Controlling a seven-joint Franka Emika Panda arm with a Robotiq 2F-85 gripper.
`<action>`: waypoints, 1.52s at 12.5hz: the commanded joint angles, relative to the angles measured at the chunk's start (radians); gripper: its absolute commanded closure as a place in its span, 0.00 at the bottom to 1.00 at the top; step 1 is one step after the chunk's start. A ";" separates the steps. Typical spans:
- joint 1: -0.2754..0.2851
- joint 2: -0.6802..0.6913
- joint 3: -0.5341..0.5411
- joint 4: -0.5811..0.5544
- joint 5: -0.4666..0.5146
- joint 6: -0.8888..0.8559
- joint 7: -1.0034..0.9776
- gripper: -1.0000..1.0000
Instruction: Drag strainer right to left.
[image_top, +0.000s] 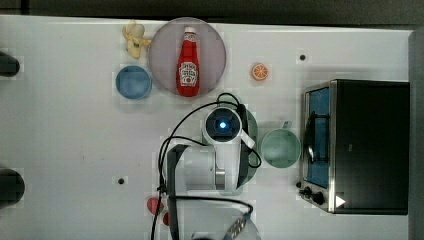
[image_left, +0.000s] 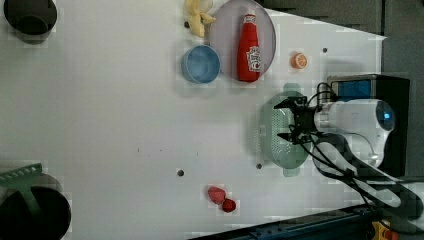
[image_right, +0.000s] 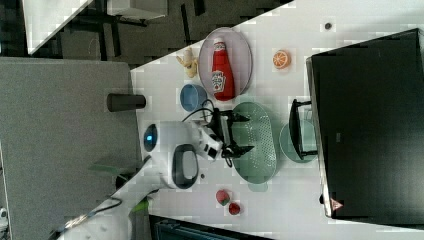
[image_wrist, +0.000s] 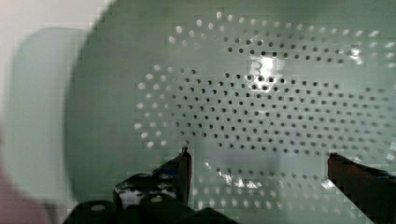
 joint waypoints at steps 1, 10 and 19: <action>0.002 0.026 0.042 -0.038 0.027 0.050 0.052 0.00; 0.084 0.055 0.062 -0.029 0.071 0.051 0.118 0.00; 0.270 0.074 0.115 0.012 0.095 0.043 0.395 0.00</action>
